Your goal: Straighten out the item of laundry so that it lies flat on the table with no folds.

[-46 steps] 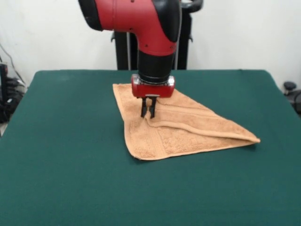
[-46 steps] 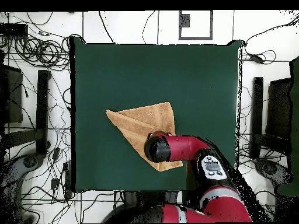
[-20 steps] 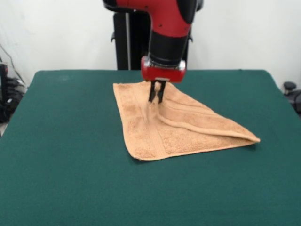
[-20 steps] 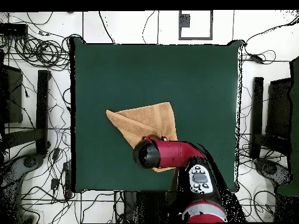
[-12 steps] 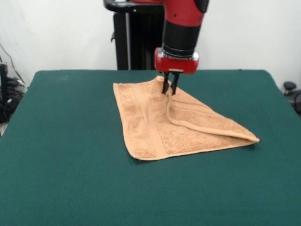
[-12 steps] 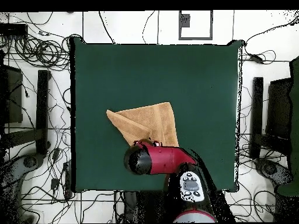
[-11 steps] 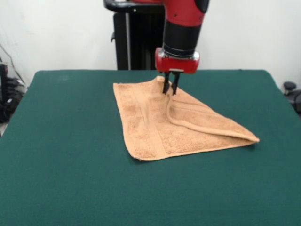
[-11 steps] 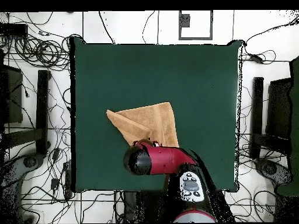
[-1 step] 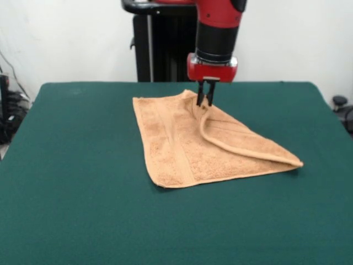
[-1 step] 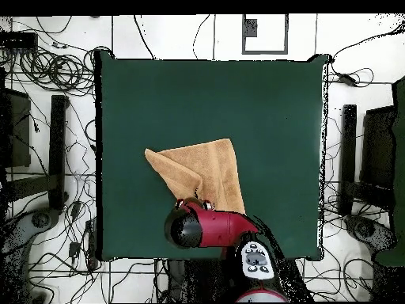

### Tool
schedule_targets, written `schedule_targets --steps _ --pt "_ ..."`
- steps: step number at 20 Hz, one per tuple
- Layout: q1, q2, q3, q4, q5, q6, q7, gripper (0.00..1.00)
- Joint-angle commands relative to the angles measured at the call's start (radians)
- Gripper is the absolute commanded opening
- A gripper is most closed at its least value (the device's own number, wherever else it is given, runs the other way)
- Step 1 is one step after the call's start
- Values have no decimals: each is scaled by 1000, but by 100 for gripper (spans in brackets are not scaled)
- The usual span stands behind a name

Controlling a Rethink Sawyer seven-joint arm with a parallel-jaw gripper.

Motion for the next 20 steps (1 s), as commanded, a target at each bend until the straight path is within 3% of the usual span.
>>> schedule_targets --steps 1,9,20 --pt "-16 50 144 115 55 -60 224 0" --pt "-6 4 190 227 120 -75 282 0" --pt "173 -64 111 344 300 -118 415 0"
